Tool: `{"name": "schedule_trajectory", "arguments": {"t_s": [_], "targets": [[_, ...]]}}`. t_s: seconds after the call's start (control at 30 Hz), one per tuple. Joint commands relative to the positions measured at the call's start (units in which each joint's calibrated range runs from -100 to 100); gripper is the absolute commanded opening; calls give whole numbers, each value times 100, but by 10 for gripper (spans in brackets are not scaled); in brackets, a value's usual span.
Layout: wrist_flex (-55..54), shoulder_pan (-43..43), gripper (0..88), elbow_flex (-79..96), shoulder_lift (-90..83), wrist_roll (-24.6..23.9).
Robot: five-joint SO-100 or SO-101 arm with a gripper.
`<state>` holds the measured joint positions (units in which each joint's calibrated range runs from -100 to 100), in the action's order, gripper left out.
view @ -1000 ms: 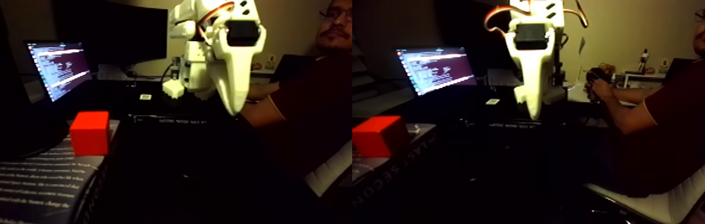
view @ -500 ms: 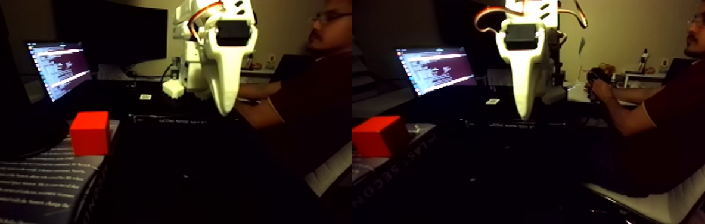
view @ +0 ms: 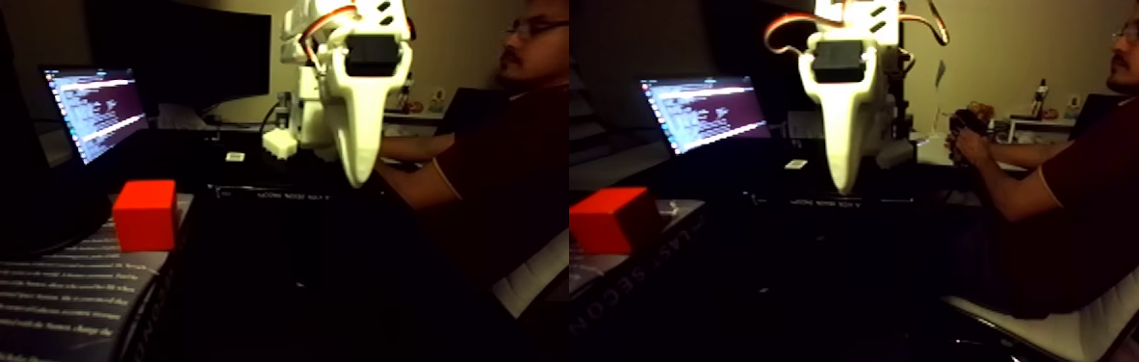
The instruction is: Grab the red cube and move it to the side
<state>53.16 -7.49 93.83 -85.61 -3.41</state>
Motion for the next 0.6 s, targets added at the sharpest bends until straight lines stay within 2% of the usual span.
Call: {"name": "schedule_trajectory", "arguments": {"t_s": [0.0,0.23,0.57], "targets": [[39,100,7,-27,-44,36],[39,141,7,-36,-44,36],[55,682,7,-36,-44,36]]}}
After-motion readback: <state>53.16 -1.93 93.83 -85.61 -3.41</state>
